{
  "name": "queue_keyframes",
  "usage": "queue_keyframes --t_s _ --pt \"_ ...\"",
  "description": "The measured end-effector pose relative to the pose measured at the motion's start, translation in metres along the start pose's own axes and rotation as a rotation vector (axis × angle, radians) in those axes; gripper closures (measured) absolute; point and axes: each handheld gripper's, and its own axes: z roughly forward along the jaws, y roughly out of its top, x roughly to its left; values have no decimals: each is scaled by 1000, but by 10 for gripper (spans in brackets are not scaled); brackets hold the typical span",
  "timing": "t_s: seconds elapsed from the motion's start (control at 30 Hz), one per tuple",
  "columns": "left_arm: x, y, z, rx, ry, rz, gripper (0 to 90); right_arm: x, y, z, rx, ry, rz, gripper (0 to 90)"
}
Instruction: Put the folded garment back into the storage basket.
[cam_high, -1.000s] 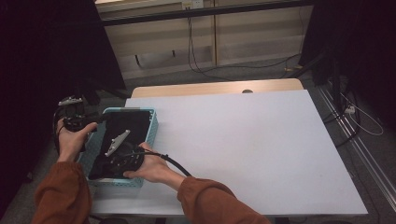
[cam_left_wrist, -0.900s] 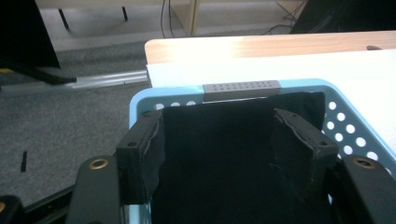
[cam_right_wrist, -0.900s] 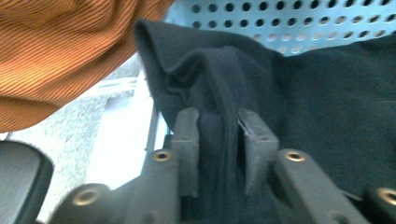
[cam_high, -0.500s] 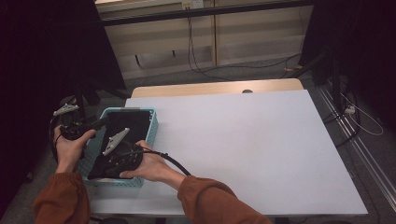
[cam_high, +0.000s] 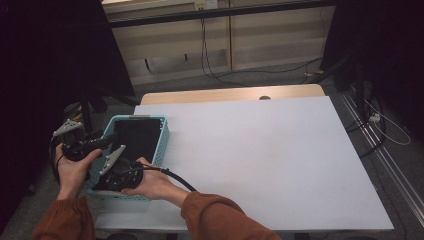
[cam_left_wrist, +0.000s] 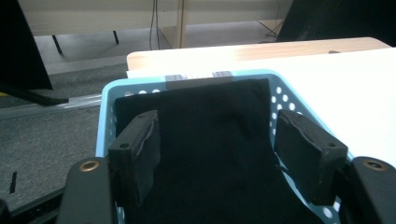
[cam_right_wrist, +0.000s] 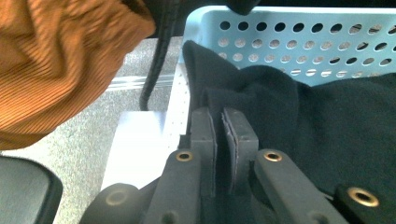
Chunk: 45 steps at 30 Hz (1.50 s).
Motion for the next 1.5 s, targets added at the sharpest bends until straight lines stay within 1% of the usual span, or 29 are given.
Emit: queue_keyframes --t_s 0.03,0.1,0.13,0.2,0.23,0.37,0.43,0.5,0.57,0.6,0.63,0.7,0.73,0.77,0.83,0.87,0.9,0.93,1.03,1.1,1.17,1.2,1.23,1.27,1.3,1.33,1.4,1.5 --pt "-1 -1 -2 -2 5 2 313 0 1 2 0 -1 8 844" --pt "-2 -2 -4 -3 4 0 309 0 1 2 3 -1 6 843" --pt "-3 -2 -5 -11 5 -8 307 0 2 2 5 1 9 839" --pt "-4 -3 -6 -9 4 -2 299 -1 1 1 1 1 17 818" --pt "-5 -3 -6 -3 3 1 295 -1 1 0 -4 4 20 800" --pt "-11 -4 -10 -15 10 1 265 -2 -2 -7 -53 -3 36 718" --pt "-14 -5 -11 -22 22 11 242 -4 -5 -11 -61 -6 47 660" --pt "-16 -7 -13 -25 25 23 232 -6 -8 -16 -74 6 67 638" --pt "-18 -9 -14 -26 29 35 195 -7 -11 -21 -90 1 74 602" --pt "-20 -10 -14 -28 31 36 183 -7 -13 -24 -96 4 73 598" --pt "-21 -11 -13 -29 24 44 177 -6 -14 -27 -98 6 74 592" --pt "-25 -11 -13 -21 40 75 144 -6 -16 -32 -98 -6 68 578" --pt "-27 -11 -15 -28 36 65 102 -8 -20 -37 -106 -7 79 557" --pt "-27 -11 -15 -28 36 65 100 -8 -20 -37 -106 -7 79 557" --pt "-30 -10 -16 -26 37 67 95 -9 -23 -43 -107 -21 82 541" --pt "-31 -10 -17 -33 48 72 91 -10 -25 -46 -115 -31 85 526" --pt "-32 -10 -18 -39 53 67 84 -11 -27 -49 -122 -38 92 508" --pt "-33 -11 -18 -35 45 69 66 -11 -29 -53 -125 -49 94 488" --pt "-37 -12 -19 -40 44 76 59 -14 -37 -62 -128 -76 108 450" --pt "-40 -13 -20 -34 42 84 54 -16 -42 -67 -129 -107 116 419" --pt "-42 -14 -22 -61 54 82 58 -18 -45 -73 -130 -126 126 391" --pt "-43 -14 -23 -69 58 69 58 -18 -47 -76 -129 -141 129 379" --pt "-43 -14 -24 -71 48 56 49 -19 -50 -81 -137 -159 140 350" --pt "-44 -14 -25 -78 37 51 49 -20 -52 -84 -137 -162 139 345" --pt "-44 -15 -26 -76 27 67 49 -20 -52 -84 -137 -162 139 345" --pt "-45 -15 -27 -77 30 76 45 -20 -53 -87 -137 -169 142 332" --pt "-47 -17 -30 -80 39 79 42 -20 -58 -92 -148 -182 150 306" --pt "-49 -20 -33 -94 38 82 41 -21 -64 -100 -152 -201 160 256"
